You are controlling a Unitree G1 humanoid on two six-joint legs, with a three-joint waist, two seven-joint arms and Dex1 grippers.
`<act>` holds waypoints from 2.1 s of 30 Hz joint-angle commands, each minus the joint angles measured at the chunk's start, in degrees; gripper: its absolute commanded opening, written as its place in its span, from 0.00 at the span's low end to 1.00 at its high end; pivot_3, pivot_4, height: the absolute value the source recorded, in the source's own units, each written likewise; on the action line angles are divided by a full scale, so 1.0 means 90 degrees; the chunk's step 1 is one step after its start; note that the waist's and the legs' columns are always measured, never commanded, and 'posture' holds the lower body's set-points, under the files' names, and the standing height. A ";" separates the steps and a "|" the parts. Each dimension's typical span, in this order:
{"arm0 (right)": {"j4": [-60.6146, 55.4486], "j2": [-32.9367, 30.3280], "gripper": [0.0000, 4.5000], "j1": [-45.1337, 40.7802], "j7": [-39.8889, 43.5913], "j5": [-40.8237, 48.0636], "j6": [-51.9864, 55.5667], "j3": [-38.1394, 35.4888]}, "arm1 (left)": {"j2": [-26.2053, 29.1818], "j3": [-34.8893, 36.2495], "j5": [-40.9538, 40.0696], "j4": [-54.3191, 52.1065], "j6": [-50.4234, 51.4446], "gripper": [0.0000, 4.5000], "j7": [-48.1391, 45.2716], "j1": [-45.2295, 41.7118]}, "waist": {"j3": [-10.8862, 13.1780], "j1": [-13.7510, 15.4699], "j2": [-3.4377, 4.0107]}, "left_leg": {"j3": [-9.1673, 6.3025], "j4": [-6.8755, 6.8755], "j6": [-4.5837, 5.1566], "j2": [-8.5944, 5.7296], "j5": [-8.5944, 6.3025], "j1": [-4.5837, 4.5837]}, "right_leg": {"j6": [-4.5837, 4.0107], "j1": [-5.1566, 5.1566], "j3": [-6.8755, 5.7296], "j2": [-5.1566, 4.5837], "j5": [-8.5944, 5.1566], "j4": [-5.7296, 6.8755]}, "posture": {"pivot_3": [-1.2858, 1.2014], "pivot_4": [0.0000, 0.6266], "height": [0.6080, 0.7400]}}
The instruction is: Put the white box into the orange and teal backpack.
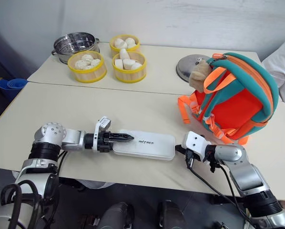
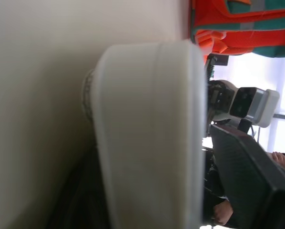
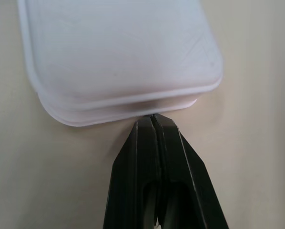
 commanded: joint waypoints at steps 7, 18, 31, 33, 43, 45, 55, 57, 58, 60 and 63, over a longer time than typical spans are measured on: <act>-0.0561 0.0121 0.11 0.1849 -0.0308 0.1190 -0.0070 -0.1707 | 0.0364 0.0322 -0.0298 -0.2348 -0.0970 0.28 -0.1125 0.1088 | 0.0007 -0.0015 -0.0004 | 0.0000 -0.0005 0.0002 0.0002 -0.0006 -0.0015 | 0.0001 -0.0005 0.0000 -0.0001 0.0000 -0.0019 | 0.52 0.24 1.00; -0.1773 0.0926 0.93 0.2199 -0.1902 0.2856 0.0548 -0.3795 | 0.1235 0.0278 0.1622 -0.3904 -0.5979 0.28 -0.4040 0.2659 | 0.0021 -0.0188 0.0014 | 0.0007 -0.0040 -0.0019 0.0006 -0.0003 -0.0005 | -0.0013 -0.0012 0.0008 0.0000 -0.0001 -0.0020 | 0.52 0.24 1.00; 0.0879 0.1447 0.96 -0.1980 -0.2416 0.2183 0.0994 -0.2120 | 0.1437 0.0570 0.1545 -0.3958 -0.5971 0.28 -0.4265 0.3006 | 0.0026 -0.0245 0.0020 | 0.0010 -0.0095 0.0016 0.0002 0.0019 -0.0025 | -0.0029 -0.0050 -0.0001 -0.0002 -0.0008 -0.0028 | 0.52 0.24 1.00; 0.1090 0.1555 0.86 -0.2213 -0.2396 0.1998 0.0885 -0.1945 | 0.1492 0.0764 0.1397 -0.4009 -0.5781 0.28 -0.4223 0.3132 | 0.0026 -0.0258 0.0020 | 0.0011 -0.0096 0.0016 0.0002 0.0019 -0.0027 | -0.0027 -0.0050 -0.0001 -0.0002 -0.0008 -0.0031 | 0.52 0.24 1.00; 0.0163 0.1869 0.13 -0.1994 -0.1169 0.2847 0.0978 -0.1565 | 0.1662 0.2080 0.0684 -0.3378 -0.5070 0.28 -0.3825 0.3026 | 0.0027 -0.0244 0.0019 | 0.0007 -0.0095 0.0043 0.0003 0.0004 -0.0029 | -0.0023 -0.0049 -0.0004 -0.0003 -0.0006 -0.0031 | 0.52 0.24 1.00; -0.0592 0.1830 0.00 -0.1813 -0.0970 0.3511 0.1575 -0.1483 | 0.1768 0.2361 0.0591 -0.3130 -0.4967 0.28 -0.3769 0.2978 | 0.0028 -0.0264 0.0020 | 0.0007 -0.0098 0.0042 0.0004 0.0004 -0.0026 | -0.0023 -0.0049 -0.0004 -0.0002 -0.0006 -0.0026 | 0.52 0.24 1.00; -0.2711 0.0124 0.00 -0.0815 -0.1019 0.7683 0.4479 -0.2404 | 0.2223 0.3251 0.0019 -0.2906 -0.4278 0.28 -0.3515 0.2640 | 0.0043 -0.0229 -0.0001 | 0.0001 -0.0103 0.0047 0.0005 -0.0004 -0.0030 | -0.0024 -0.0049 -0.0006 -0.0009 -0.0006 -0.0042 | 0.52 0.24 1.00; -0.2439 -0.0252 0.00 -0.0626 -0.1082 0.7896 0.4539 -0.2865 | 0.2278 0.3346 -0.0283 -0.3265 -0.4038 0.28 -0.3534 0.2659 | 0.0052 -0.0216 -0.0019 | 0.0001 -0.0102 0.0058 0.0004 -0.0012 -0.0030 | -0.0024 -0.0048 -0.0006 -0.0012 -0.0006 -0.0048 | 0.52 0.24 1.00; -0.2345 -0.0394 0.00 -0.0557 -0.1063 0.7930 0.4549 -0.2997 | 0.2272 0.3378 -0.0415 -0.3432 -0.3944 0.28 -0.3507 0.2659 | 0.0056 -0.0215 -0.0026 | 0.0000 -0.0100 0.0058 0.0004 -0.0013 -0.0031 | -0.0024 -0.0046 -0.0006 -0.0013 -0.0006 -0.0051 | 0.52 0.24 1.00; -0.2251 -0.0622 0.00 -0.0411 -0.0875 0.7722 0.4542 -0.3057 | 0.2193 0.3390 -0.0633 -0.3754 -0.3858 0.28 -0.3414 0.2595 | 0.0056 -0.0213 -0.0028 | 0.0001 -0.0098 0.0060 0.0002 -0.0014 -0.0032 | -0.0024 -0.0043 -0.0006 -0.0015 -0.0006 -0.0054 | 0.52 0.24 1.00; -0.1986 -0.0928 0.00 -0.0114 -0.0506 0.7210 0.4431 -0.3080 | 0.2058 0.3034 -0.0583 -0.4194 -0.4037 0.28 -0.3353 0.2376 | 0.0057 -0.0192 -0.0028 | 0.0001 -0.0100 0.0060 0.0001 -0.0015 -0.0032 | -0.0023 -0.0041 -0.0006 -0.0014 -0.0006 -0.0058 | 0.52 0.24 1.00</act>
